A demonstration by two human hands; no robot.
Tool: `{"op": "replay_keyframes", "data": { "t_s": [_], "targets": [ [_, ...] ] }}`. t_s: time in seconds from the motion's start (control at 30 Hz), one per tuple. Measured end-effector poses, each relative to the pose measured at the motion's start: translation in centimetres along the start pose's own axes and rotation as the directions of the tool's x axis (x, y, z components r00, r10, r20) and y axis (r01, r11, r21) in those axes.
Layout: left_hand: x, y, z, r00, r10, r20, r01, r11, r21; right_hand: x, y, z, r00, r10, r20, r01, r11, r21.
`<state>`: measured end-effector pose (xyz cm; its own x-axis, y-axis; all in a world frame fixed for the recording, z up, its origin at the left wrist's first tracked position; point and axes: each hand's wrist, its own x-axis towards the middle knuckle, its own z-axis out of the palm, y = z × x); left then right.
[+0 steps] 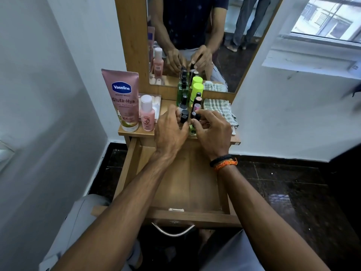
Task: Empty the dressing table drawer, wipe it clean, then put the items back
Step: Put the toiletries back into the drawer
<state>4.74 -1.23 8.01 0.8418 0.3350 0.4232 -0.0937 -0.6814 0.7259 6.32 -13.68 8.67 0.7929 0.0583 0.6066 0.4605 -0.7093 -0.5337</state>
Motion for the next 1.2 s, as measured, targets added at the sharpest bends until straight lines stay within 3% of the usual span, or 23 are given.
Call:
{"op": "replay_keyframes", "data": {
  "t_s": [0.23, 0.5, 0.67, 0.87, 1.2],
  "targets": [
    [-0.4, -0.4, -0.8, 0.997, 0.076, -0.006, -0.076, 0.994, -0.072, -0.9, -0.6, -1.3, 0.995, 0.050, -0.086, -0.046, 0.998, 0.050],
    [-3.7, -1.6, -1.7, 0.991, 0.113, 0.069, -0.094, 0.967, -0.239, -4.7, 0.4, -3.9, 0.952, 0.256, -0.169, -0.244, 0.966, 0.088],
    [-5.6, -2.7, -0.9, 0.973, 0.052, 0.227, -0.004, 0.979, -0.205, -6.8, 2.6, -4.2, 0.929, 0.369, -0.023, -0.369, 0.929, 0.002],
    [-5.1, -3.5, 1.1, 0.884, -0.054, 0.464, 0.128, 0.983, -0.129, -6.9, 4.7, -3.3, 0.900, 0.414, 0.136, -0.400, 0.909, -0.121],
    [-4.2, -4.4, 4.9, 0.811, -0.192, 0.553, 0.272, 0.960, -0.065, -6.3, 6.2, -1.8, 0.887, 0.417, 0.198, -0.366, 0.897, -0.249]
  ]
}}
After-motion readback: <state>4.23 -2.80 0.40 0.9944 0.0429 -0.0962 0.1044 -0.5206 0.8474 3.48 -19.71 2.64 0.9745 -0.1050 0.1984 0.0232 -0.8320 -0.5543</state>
